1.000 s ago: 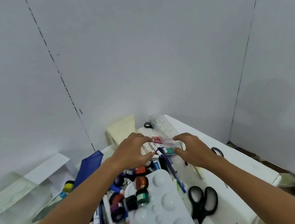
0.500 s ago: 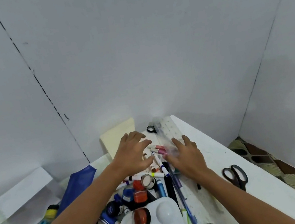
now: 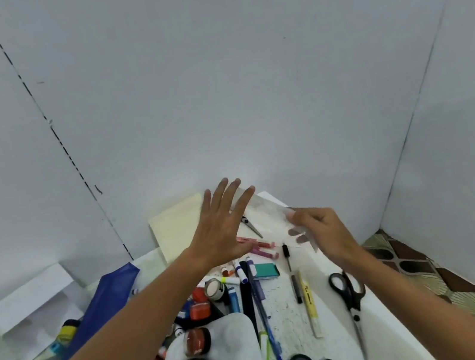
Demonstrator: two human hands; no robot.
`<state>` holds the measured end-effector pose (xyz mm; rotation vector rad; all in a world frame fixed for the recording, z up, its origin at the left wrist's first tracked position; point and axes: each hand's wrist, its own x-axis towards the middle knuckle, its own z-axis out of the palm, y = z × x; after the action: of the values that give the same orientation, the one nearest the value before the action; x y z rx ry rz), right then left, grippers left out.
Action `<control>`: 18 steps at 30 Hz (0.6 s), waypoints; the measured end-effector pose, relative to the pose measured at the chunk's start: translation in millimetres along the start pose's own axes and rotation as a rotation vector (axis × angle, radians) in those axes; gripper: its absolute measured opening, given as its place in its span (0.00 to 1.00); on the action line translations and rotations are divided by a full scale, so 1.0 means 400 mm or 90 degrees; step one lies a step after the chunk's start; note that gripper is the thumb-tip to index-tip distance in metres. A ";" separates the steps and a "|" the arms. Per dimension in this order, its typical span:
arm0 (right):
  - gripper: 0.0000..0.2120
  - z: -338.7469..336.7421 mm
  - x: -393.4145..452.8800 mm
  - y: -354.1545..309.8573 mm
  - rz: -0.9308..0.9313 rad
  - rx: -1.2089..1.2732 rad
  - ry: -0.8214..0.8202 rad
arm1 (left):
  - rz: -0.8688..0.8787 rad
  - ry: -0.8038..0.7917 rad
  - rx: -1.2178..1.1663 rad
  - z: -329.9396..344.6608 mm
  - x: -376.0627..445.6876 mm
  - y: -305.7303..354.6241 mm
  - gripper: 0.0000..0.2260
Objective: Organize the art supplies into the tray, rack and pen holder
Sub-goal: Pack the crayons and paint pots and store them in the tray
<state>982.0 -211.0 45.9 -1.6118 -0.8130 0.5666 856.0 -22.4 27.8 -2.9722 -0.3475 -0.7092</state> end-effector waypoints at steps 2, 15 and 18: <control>0.14 -0.051 -0.011 -0.037 0.103 0.153 -0.049 | 0.026 0.043 0.006 -0.013 0.010 0.029 0.44; 0.18 -0.078 -0.081 -0.067 -0.296 -0.260 0.093 | -0.014 0.021 0.175 -0.169 -0.129 0.096 0.42; 0.37 0.010 -0.107 -0.063 -0.504 -0.575 -0.001 | -0.082 0.013 0.201 -0.217 -0.204 0.091 0.43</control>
<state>946.7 -239.2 66.6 -1.8465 -1.7400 -0.4431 755.7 -84.5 68.1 -2.6618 -0.5939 -0.6291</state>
